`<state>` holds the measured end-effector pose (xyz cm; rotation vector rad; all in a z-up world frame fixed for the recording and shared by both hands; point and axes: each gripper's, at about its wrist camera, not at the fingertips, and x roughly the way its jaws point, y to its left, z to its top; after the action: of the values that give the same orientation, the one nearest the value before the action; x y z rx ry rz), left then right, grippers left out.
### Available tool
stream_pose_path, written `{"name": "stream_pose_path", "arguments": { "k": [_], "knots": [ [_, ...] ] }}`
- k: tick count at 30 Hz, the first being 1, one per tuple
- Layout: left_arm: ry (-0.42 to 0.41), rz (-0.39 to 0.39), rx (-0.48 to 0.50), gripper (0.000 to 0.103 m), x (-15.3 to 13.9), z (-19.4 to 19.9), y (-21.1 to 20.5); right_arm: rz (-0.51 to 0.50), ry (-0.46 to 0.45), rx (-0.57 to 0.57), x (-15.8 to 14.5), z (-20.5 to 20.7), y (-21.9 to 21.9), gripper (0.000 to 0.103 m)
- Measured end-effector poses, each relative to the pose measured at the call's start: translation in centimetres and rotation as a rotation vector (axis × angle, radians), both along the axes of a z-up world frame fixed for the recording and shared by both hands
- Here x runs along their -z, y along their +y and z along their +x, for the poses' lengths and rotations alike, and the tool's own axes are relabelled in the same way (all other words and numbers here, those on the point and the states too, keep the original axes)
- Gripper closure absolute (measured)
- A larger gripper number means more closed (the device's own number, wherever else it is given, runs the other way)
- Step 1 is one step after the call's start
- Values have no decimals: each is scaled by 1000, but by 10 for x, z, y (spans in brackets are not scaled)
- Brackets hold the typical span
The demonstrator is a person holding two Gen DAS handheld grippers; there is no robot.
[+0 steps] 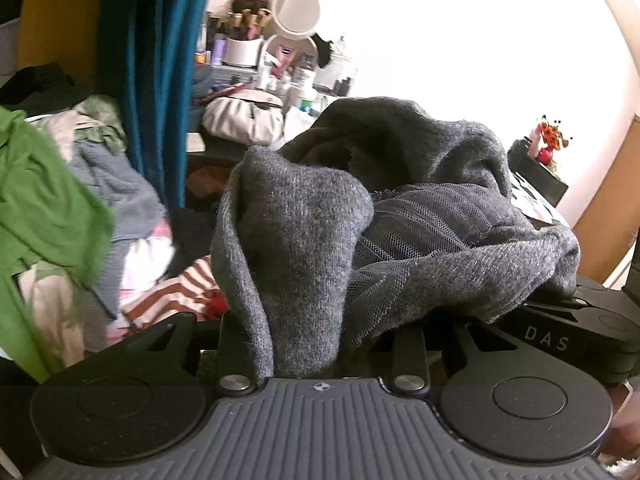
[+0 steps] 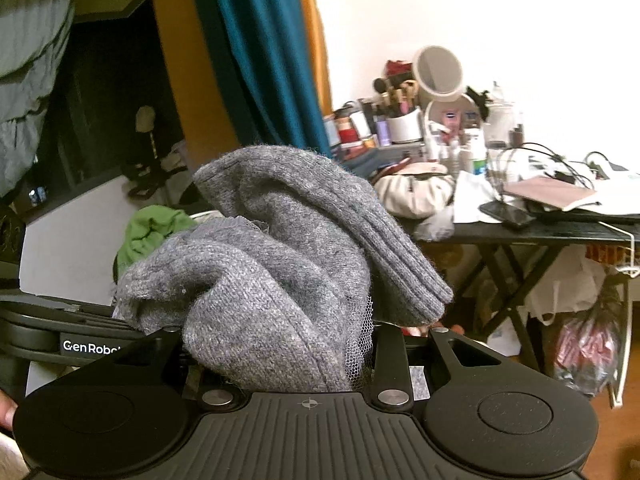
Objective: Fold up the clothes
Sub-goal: 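Carry the grey sweater with both grippers toward the triangle-print board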
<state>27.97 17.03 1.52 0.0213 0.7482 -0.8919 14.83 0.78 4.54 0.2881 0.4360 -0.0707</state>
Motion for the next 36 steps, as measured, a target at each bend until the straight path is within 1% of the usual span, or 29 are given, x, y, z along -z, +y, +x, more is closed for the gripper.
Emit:
{"name": "stream_pose_path", "arguments": {
  "k": [5,8,12,16,21,28,32,36],
  "knots": [
    [-30,7,3,68,3,-30,-58,7,-34,0,7,-37,-66,74],
    [-35,6,-4,68,7,-59,-110,8,-32,3,9,-66,-118,74],
    [-42,17,12,69,11,-99,-178,-19,-35,15,7,-111,-184,74],
    [-34,11,33,69,15,-132,-241,-22,-32,50,8,-151,-238,74],
    [-13,33,112,69,21,-162,-311,-5,-31,136,15,-199,-292,74],
    [-12,47,270,69,28,-192,-394,4,-29,290,26,-253,-353,74],
    [0,45,353,69,34,-201,-434,-2,-16,372,34,-272,-386,74],
    [24,43,424,69,42,-201,-473,-8,-7,433,41,-275,-418,74]
  ]
}}
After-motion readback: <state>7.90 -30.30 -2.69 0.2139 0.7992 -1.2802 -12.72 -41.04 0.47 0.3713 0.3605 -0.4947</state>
